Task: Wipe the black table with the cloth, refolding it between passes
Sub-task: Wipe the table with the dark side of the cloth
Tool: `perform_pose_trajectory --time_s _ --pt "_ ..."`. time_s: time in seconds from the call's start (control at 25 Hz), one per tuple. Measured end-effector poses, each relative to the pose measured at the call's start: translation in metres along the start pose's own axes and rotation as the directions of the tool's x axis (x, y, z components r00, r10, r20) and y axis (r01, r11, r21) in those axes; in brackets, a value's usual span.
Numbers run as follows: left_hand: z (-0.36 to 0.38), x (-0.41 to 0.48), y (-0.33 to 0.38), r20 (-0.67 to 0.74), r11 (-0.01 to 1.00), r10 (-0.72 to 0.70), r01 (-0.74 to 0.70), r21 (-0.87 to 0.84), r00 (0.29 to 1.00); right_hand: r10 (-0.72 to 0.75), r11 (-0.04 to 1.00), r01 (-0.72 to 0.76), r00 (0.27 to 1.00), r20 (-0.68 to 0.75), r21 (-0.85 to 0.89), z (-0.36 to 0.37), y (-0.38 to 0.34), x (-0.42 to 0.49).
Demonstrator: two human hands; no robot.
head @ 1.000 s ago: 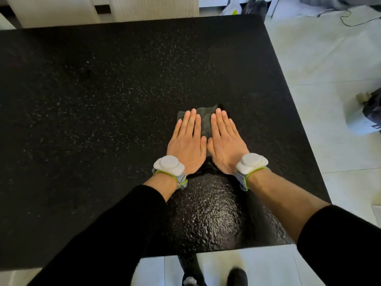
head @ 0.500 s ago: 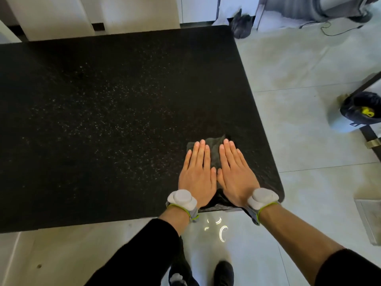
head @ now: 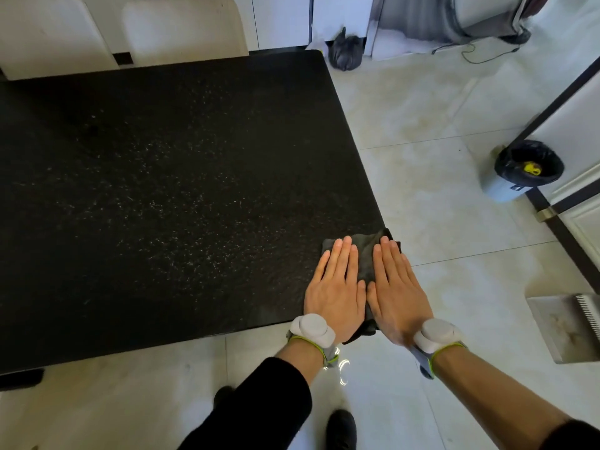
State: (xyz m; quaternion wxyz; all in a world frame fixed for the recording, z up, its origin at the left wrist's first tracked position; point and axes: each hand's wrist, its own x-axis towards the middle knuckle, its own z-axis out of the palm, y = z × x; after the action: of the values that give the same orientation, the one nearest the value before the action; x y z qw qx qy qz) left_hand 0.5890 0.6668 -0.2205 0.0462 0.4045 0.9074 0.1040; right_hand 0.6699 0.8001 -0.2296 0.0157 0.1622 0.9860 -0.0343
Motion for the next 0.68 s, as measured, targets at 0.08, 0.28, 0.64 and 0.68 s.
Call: perform_pose_trajectory --time_s 0.08,0.28,0.64,0.68 --pt "-0.001 -0.002 -0.015 -0.003 1.0 0.016 -0.016 -0.009 1.0 0.042 0.999 -0.042 0.999 -0.012 -0.016 0.003 -0.017 0.004" --pt "-0.009 -0.01 -0.055 0.007 1.0 -0.006 0.006 -0.018 1.0 0.024 1.0 -0.024 1.0 -0.006 -0.007 0.001 -0.057 0.019" --pt "-0.042 -0.058 -0.187 0.024 0.993 -0.119 0.119 0.001 0.993 -0.103 0.995 0.103 0.995 0.005 0.011 0.004 -0.196 0.06" --pt "-0.046 -0.064 -0.201 0.012 0.991 -0.136 0.136 0.002 0.991 -0.121 0.993 0.121 0.993 0.007 0.014 0.005 -0.212 0.064"
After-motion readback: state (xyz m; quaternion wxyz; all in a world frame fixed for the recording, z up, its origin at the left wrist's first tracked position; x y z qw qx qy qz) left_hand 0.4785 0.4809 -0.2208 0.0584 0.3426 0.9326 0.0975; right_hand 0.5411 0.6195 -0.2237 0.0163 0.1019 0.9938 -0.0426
